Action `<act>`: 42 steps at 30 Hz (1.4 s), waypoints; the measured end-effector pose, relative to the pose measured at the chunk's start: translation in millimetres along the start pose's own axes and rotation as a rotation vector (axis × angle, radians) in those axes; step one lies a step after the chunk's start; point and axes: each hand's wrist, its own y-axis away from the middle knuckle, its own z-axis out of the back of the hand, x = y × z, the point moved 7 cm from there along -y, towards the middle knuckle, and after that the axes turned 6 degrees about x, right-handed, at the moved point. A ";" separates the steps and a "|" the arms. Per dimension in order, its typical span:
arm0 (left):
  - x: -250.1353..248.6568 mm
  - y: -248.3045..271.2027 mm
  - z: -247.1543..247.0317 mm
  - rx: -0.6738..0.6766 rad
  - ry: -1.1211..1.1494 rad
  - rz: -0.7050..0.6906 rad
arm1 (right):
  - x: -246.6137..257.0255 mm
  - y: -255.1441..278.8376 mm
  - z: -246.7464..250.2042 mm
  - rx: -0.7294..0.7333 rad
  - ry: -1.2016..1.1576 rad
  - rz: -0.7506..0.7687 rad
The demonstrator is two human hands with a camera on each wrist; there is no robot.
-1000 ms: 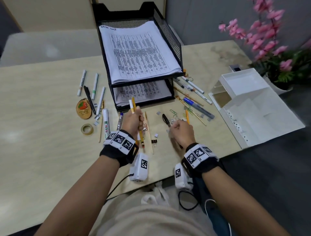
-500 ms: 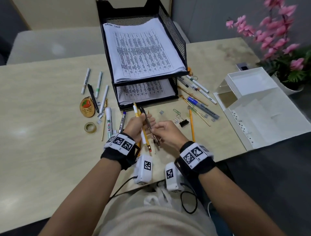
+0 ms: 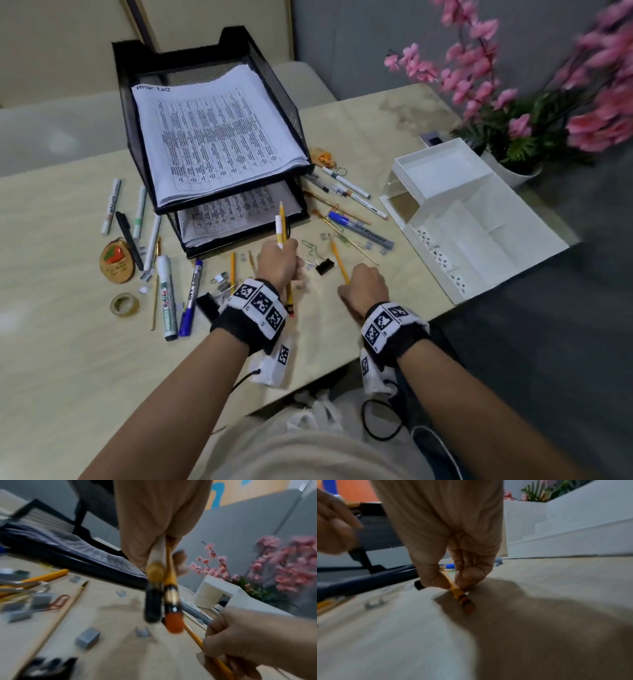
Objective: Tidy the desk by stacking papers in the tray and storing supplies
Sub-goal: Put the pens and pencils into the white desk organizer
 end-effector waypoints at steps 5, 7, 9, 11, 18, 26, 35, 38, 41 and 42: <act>-33.3 -3.7 -43.6 0.070 -0.300 -0.130 | -19.2 -1.2 39.2 0.005 -0.317 0.101; -55.1 -3.7 -66.4 0.136 -0.354 -0.189 | -33.8 0.0 72.7 -0.064 -0.443 0.153; -79.5 -2.8 -91.8 0.194 -0.405 -0.230 | -50.7 0.1 116.0 -0.183 -0.480 0.207; -102.0 -1.5 -121.2 0.250 -0.376 -0.258 | -69.6 1.2 162.0 -0.324 -0.507 0.249; -170.7 4.3 -230.5 0.304 -0.215 -0.442 | -130.6 4.4 268.8 -0.736 -0.465 0.345; -156.0 -24.3 -316.5 0.254 -0.753 -0.386 | -167.4 -46.6 248.1 -0.468 -0.202 0.251; -165.4 -31.2 -309.6 0.284 -0.605 -0.413 | -175.7 -61.7 237.6 -0.421 -0.195 0.147; -160.0 -26.5 -297.0 0.293 -0.569 -0.429 | -172.3 -58.2 236.4 -0.468 -0.253 0.099; -150.9 -21.1 -269.9 0.289 -0.473 -0.436 | -155.8 -43.4 235.7 -0.619 -0.333 0.118; -147.1 -21.1 -255.6 0.269 -0.429 -0.436 | -145.7 -37.6 232.0 -0.655 -0.364 0.151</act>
